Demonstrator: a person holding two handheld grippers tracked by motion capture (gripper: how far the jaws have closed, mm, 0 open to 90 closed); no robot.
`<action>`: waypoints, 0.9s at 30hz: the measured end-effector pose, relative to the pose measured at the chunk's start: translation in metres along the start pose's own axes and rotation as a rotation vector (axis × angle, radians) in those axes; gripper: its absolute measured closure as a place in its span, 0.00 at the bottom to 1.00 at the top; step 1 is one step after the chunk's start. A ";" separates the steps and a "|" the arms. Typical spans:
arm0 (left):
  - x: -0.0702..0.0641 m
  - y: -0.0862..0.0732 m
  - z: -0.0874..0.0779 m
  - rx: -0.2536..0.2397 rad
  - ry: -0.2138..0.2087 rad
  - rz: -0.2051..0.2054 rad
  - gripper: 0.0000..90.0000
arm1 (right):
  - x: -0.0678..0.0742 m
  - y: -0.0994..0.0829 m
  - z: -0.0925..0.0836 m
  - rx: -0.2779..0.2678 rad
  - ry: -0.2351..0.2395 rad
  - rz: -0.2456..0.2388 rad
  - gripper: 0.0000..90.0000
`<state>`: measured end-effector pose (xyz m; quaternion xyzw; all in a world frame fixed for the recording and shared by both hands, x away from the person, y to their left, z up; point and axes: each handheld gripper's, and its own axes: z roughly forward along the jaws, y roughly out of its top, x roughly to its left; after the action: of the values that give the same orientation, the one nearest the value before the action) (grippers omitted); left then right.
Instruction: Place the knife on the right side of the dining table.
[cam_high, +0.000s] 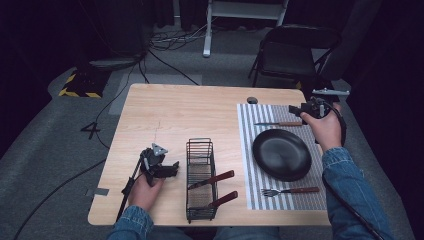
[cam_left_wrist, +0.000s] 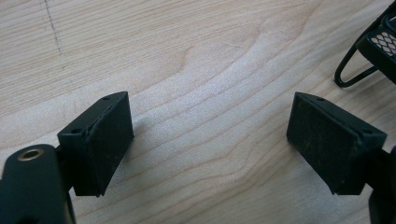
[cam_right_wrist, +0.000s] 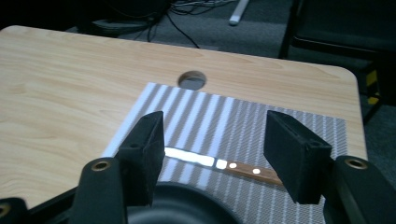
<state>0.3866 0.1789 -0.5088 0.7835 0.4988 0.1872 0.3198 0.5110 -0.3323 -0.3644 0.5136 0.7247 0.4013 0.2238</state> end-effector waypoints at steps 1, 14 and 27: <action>0.000 0.000 0.000 0.000 0.000 0.000 0.16 | 0.005 0.000 -0.003 -0.001 0.011 -0.013 0.43; 0.000 0.000 0.000 -0.002 0.000 -0.002 0.16 | 0.061 -0.013 -0.052 -0.058 0.130 -0.082 0.43; 0.000 0.000 0.000 0.000 0.000 0.001 0.16 | 0.125 -0.054 -0.074 -0.069 0.210 -0.169 0.45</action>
<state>0.3871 0.1786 -0.5087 0.7838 0.4983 0.1874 0.3197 0.3793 -0.2505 -0.3546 0.3979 0.7705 0.4574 0.1970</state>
